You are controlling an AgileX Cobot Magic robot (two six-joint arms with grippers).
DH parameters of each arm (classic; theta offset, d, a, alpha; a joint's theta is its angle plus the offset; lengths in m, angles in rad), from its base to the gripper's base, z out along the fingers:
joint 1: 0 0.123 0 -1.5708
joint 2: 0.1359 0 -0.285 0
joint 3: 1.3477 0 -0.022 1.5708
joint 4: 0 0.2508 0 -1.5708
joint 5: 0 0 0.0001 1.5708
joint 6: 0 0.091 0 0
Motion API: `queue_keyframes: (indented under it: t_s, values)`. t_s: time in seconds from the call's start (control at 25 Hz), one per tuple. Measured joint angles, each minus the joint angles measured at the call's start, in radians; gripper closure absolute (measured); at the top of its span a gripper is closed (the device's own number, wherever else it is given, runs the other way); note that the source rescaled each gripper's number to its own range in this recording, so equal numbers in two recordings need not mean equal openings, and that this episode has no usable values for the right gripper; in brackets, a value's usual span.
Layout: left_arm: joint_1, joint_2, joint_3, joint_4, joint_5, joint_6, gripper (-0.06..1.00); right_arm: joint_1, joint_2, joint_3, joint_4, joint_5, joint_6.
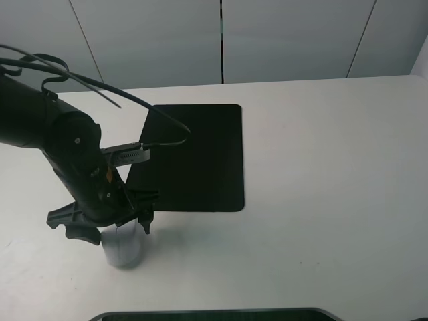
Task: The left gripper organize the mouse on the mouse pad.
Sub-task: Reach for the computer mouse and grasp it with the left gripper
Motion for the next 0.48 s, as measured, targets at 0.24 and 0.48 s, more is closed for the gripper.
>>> queue_keyframes:
  t_s: [0.24,0.48]
  values:
    - [0.000,0.029,0.000,-0.017,0.000,0.021,-0.06,0.000,0.000,0.000,0.000,0.000,0.000]
    - [0.000,0.029,0.000,-0.017,0.000,0.025,-0.06,0.000,0.000,0.000,0.000,0.000,0.000]
